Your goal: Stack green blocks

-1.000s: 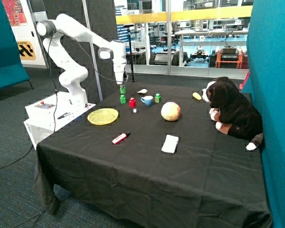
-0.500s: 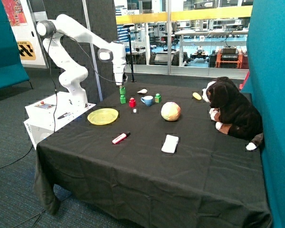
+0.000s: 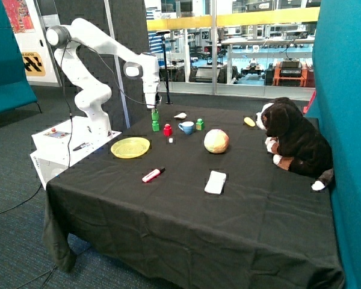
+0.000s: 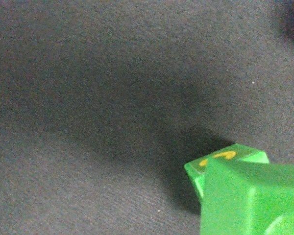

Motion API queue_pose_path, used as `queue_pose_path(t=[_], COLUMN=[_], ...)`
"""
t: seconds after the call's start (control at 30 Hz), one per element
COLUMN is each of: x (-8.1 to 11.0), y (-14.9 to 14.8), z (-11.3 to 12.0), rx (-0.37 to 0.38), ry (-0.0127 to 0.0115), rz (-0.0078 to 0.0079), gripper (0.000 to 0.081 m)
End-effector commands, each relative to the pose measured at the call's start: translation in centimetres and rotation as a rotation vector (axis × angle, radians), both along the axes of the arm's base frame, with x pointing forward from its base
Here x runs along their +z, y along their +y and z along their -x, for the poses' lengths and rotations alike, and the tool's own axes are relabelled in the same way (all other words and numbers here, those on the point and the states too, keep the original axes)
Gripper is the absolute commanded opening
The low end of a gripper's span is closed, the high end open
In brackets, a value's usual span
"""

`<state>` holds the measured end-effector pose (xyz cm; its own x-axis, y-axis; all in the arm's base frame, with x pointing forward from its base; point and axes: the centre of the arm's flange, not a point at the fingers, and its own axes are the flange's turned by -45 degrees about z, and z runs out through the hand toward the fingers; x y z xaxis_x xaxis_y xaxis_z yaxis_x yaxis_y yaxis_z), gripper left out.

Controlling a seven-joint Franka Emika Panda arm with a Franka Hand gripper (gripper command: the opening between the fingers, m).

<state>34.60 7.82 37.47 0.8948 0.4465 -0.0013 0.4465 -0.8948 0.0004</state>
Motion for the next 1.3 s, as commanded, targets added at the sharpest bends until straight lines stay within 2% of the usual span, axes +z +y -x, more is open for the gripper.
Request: queue_pose_path(t=[0.0, 0.37, 1.0, 1.27], x=[-0.2, -0.3, -0.6, -0.7], y=[-0.7, -1.2, 0.2, -0.1], z=[-0.2, -0.3, -0.4, -0.3], rx=[-0.003, -0.005, 0.016, 0.001], ry=[-0.0010, -0.0010, -0.0010, -0.0010], rz=[-0.0009, -0.0009, -0.0009, -0.0009], gripper=[0.0000, 0.0000, 0.0000, 0.0000])
